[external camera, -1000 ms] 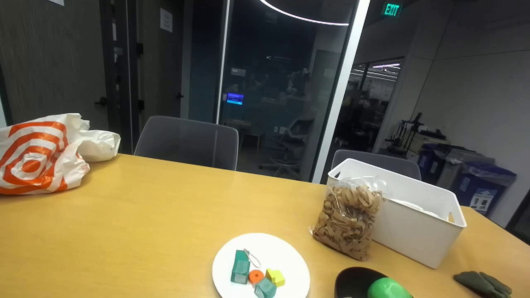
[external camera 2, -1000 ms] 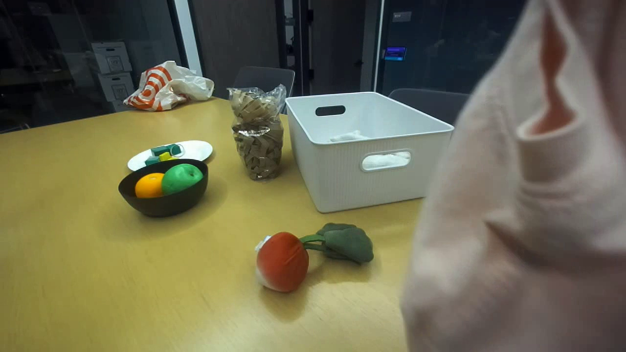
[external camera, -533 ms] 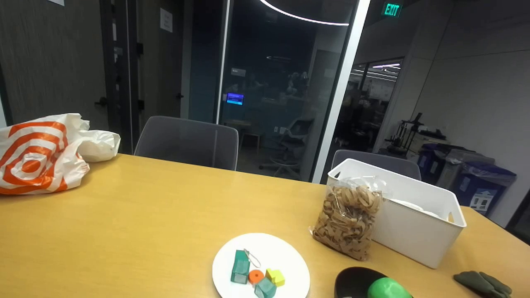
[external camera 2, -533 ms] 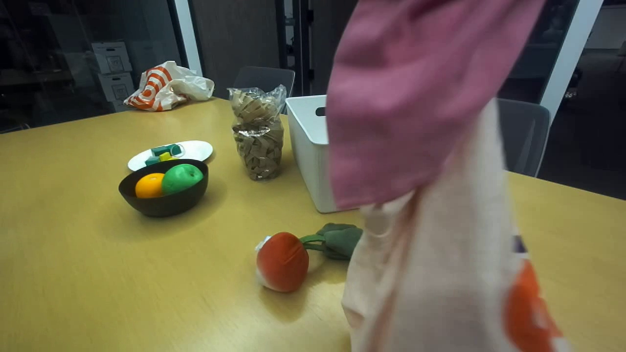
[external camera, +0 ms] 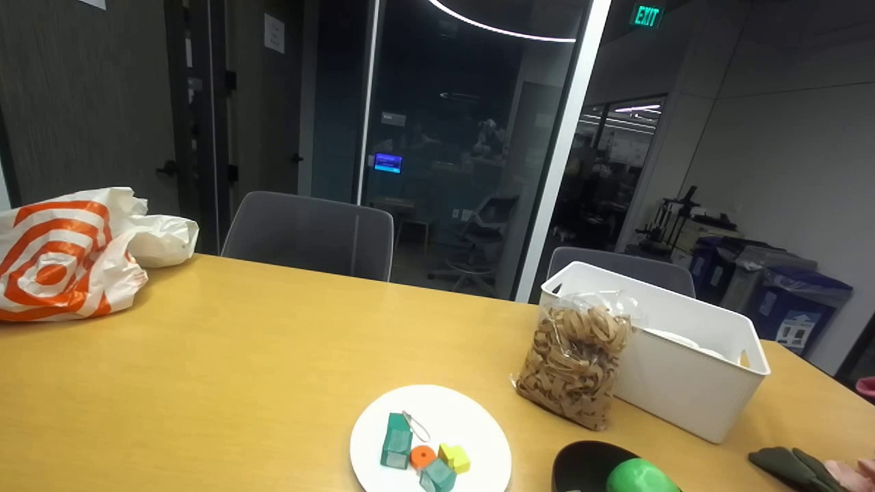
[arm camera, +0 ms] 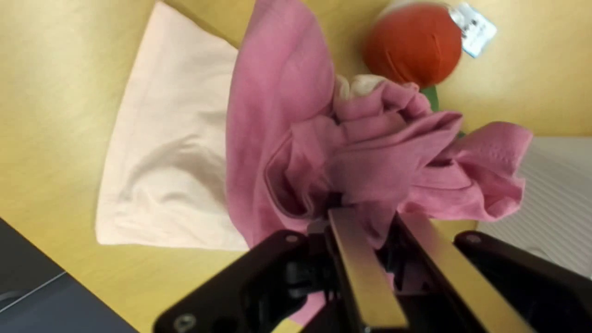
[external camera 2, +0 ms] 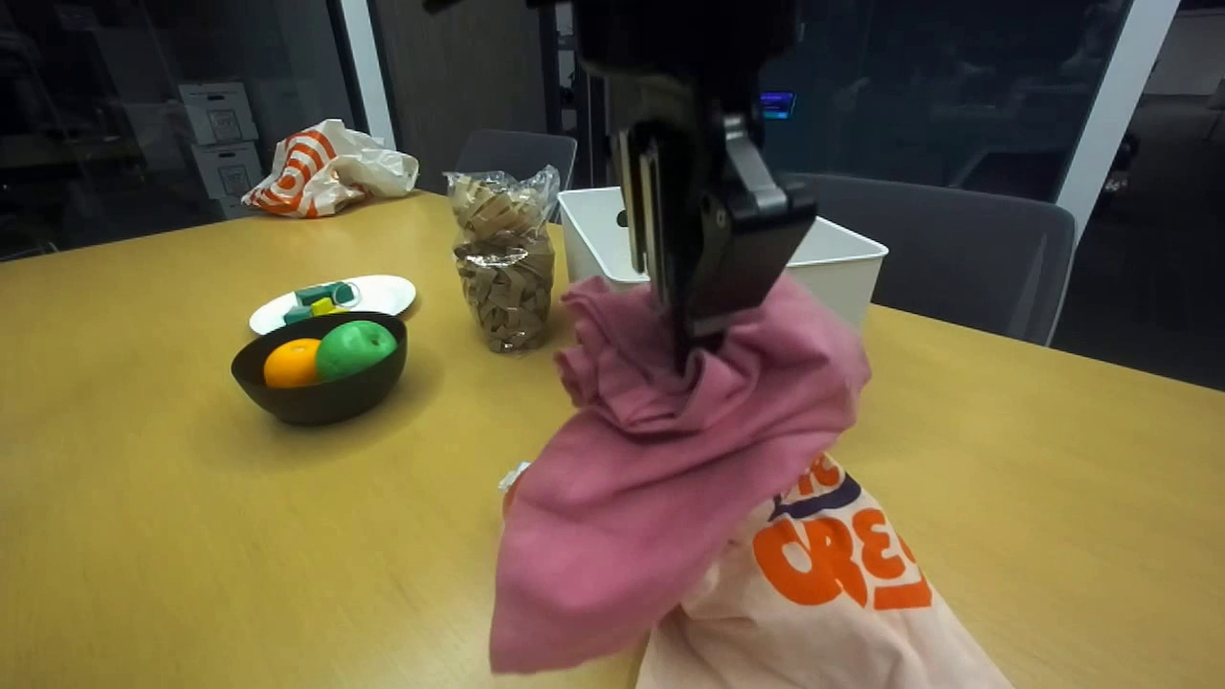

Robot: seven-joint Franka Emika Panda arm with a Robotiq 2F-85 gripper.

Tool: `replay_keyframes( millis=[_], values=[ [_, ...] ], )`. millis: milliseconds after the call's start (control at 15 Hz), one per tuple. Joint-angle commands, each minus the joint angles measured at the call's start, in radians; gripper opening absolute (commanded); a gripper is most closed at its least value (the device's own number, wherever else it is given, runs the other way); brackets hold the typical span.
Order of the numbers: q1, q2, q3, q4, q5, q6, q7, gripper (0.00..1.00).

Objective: Remove the objects from the basket

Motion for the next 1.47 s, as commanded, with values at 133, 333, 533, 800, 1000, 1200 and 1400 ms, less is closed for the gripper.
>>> replay_keyframes(
  millis=[133,333,533,800,1000,1200,1400],
  values=[
    [0.061,0.096,0.018,0.083,-0.065,-0.212,-0.091,0.05],
    [0.106,0.153,0.017,0.089,-0.054,-0.218,-0.144,0.43],
    [0.121,0.189,0.023,0.100,-0.083,-0.225,-0.140,0.64],
    [0.144,0.193,0.026,0.103,-0.084,-0.188,-0.161,0.95],
    [0.156,0.226,0.027,0.121,-0.073,-0.197,-0.157,1.00],
    [0.159,0.267,0.034,0.109,-0.113,-0.176,-0.143,1.00],
    [0.172,0.304,0.019,0.087,-0.059,-0.135,-0.193,1.00]
  ],
)
